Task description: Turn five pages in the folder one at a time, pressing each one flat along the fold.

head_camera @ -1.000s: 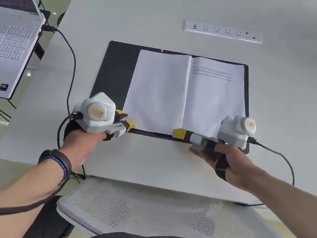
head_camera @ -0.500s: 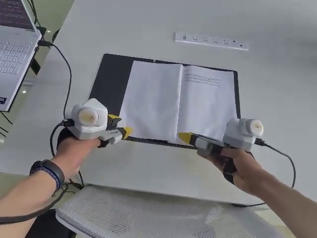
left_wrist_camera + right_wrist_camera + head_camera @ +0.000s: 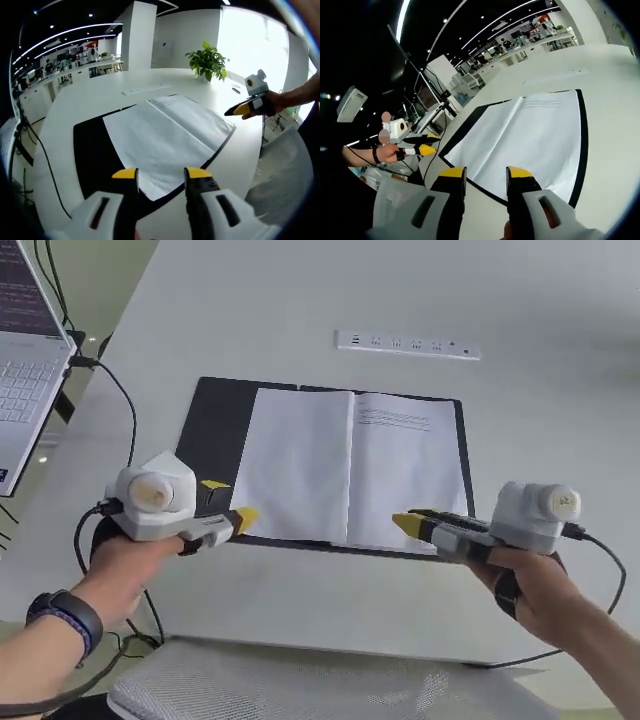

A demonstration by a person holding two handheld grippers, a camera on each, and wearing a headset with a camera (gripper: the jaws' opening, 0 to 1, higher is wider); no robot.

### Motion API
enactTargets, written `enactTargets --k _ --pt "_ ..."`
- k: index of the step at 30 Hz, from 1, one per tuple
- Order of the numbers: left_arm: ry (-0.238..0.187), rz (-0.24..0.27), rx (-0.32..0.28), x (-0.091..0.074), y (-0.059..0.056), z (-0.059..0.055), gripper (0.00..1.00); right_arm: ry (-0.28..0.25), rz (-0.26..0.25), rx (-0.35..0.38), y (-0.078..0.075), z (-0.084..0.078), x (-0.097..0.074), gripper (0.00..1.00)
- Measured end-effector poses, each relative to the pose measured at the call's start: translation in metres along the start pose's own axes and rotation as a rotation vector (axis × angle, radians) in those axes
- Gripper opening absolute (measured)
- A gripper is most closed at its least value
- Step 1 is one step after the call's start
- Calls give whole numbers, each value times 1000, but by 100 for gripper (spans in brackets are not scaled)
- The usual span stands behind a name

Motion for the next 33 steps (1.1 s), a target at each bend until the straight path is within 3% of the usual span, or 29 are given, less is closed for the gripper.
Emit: enactTargets --k 2,3,6,17,24,28,33 --pt "-5 1 5 -3 0 3 37 -11 -16 -30 -1 6 -10 31" --pt "-6 4 10 -5 0 5 38 -12 -30 -57 8 12 -17 32" --pt "-17 8 10 -11 0 10 40 -11 -79 -131 15 23 -33 37" --pt "-34 27 25 -32 -2 24 52 -30 -130 -220 22 43 -75 49" --pt "-51 51 11 -48 -3 28 57 -24 -150 -224 22 33 -91 54" --pt "-30 55 3 -56 -5 21 62 -27 -158 -210 22 24 -97 55" --pt "-40 79 -31 -62 -5 17 65 -10 -161 -206 24 11 -99 57"
Point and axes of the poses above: the centre of the closed fingertips' face, and the gripper's own axes: x roughly forward along the fingers, y roughly to its left, z roughly out of its top, the point moved 5 cm from there along -x, roughly backward along the fingers, and after that the axes turned 4 degrees about -y, right-handed, at the moved point
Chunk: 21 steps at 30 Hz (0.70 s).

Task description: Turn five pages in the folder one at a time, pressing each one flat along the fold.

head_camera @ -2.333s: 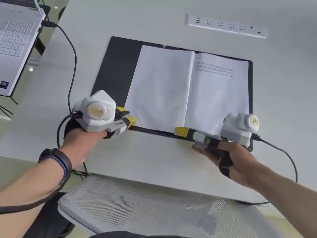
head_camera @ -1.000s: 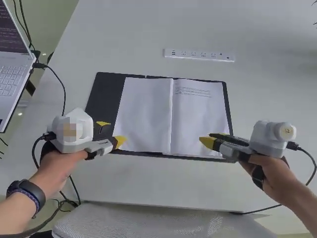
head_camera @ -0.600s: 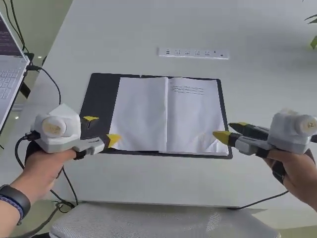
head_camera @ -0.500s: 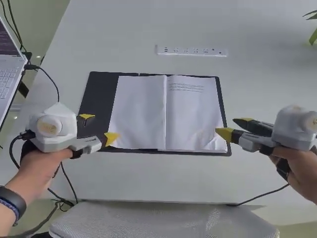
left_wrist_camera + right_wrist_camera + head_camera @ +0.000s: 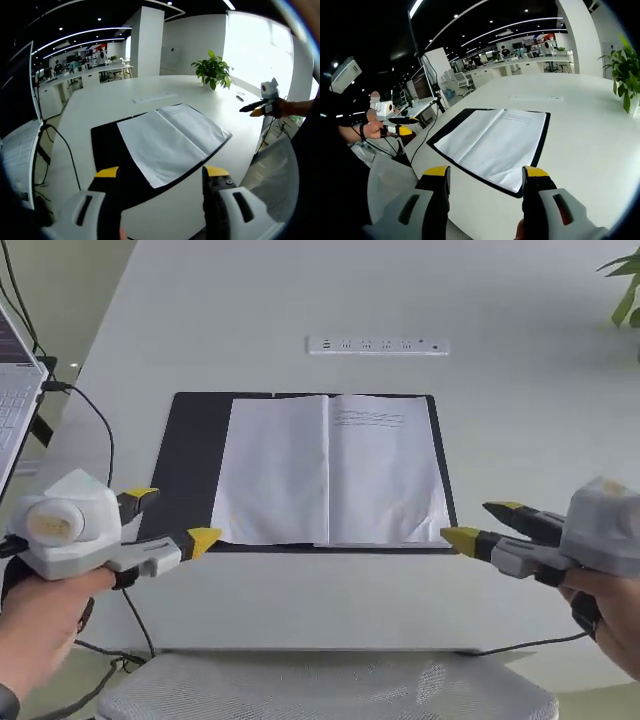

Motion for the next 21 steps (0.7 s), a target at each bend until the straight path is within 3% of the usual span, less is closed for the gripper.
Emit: enactTargets --k 6,11,21 --pt "-23 26 -18 -4 -2 2 67 11 -7 0 -3 -6 -5 58" --pt "-16 21 -17 -5 -3 0 67 2 -14 5 -12 -6 -12 59" --pt "-19 6 -7 1 -10 6 67 1 -21 12 -10 -8 -16 61"
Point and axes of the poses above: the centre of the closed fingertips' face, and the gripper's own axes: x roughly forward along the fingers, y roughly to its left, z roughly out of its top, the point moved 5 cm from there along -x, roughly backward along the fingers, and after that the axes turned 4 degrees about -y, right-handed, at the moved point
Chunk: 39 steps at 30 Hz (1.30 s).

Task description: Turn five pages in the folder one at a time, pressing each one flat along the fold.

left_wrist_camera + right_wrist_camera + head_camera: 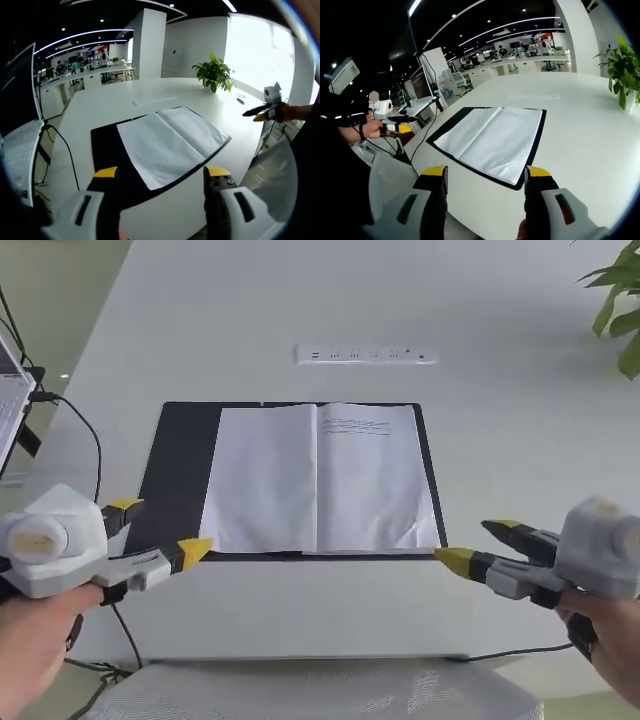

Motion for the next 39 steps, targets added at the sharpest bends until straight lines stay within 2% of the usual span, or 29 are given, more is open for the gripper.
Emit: enactTargets --k 8,16,21,24,26,28,39 --pt "-5 -19 -1 12 -8 6 67 -4 -3 5 0 0 -3 61" --pt "-9 -81 34 33 -27 21 67 0 -4 5 0 0 -4 61" --pt "-7 -118 42 47 -38 27 67 -12 -10 19 -3 0 -5 61" --pt "-9 -151 53 59 -47 32 67 -12 -12 21 -4 -1 -6 61" --pt "8 -171 65 70 -53 32 67 -15 -13 27 -7 -2 -6 61" --pt "4 -190 65 76 -59 33 66 -15 -17 29 -7 -2 -6 61" --pt "29 -321 123 125 -105 42 66 -25 -15 41 -9 -2 -7 61"
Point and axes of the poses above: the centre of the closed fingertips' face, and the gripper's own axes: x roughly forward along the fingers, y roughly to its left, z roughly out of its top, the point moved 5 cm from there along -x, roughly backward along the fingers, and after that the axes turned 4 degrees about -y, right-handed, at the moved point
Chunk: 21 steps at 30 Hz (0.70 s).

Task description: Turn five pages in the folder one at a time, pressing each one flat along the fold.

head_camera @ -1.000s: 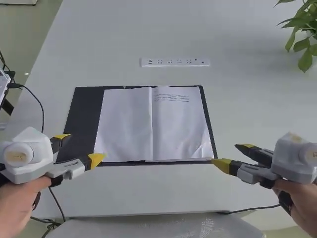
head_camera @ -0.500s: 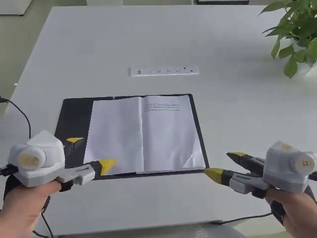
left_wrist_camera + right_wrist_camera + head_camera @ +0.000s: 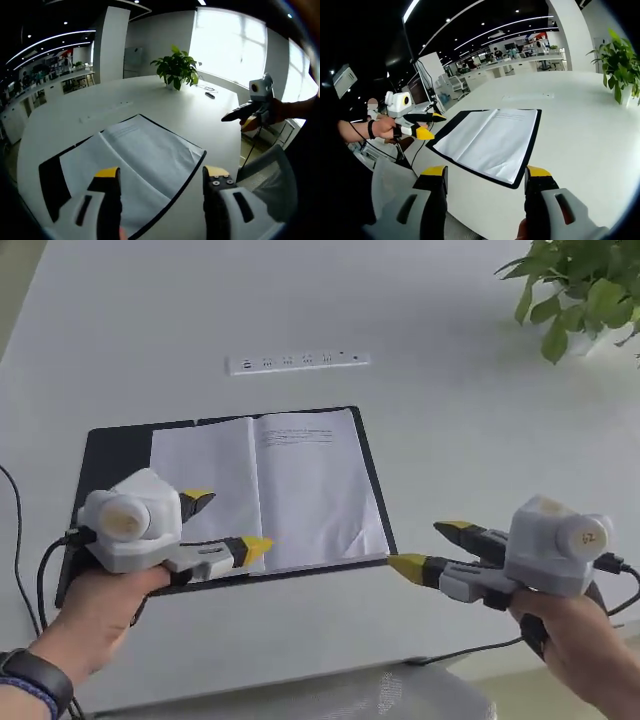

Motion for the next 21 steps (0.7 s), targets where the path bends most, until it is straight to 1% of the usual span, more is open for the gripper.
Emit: enactTargets --k 5,9,11,12,14,16,18,21 --pt "-2 -42 17 26 -9 11 66 -3 7 -1 -1 1 1 61" --pt "-5 -74 26 45 -17 15 65 2 6 2 -3 0 1 61" --pt "2 -90 41 56 -21 15 65 3 7 5 -5 -1 0 61" --pt "6 -98 40 64 -24 13 64 4 5 7 -5 -2 0 61" --pt "11 -108 36 74 -29 12 64 4 4 11 -7 -3 -1 60" --pt "21 -125 48 88 -38 10 64 6 3 19 -9 -5 -1 60" --pt "26 -137 59 99 -45 9 63 6 2 23 -10 -6 -2 60" --pt "35 -146 64 114 -53 5 63 8 -1 30 -12 -8 -3 60"
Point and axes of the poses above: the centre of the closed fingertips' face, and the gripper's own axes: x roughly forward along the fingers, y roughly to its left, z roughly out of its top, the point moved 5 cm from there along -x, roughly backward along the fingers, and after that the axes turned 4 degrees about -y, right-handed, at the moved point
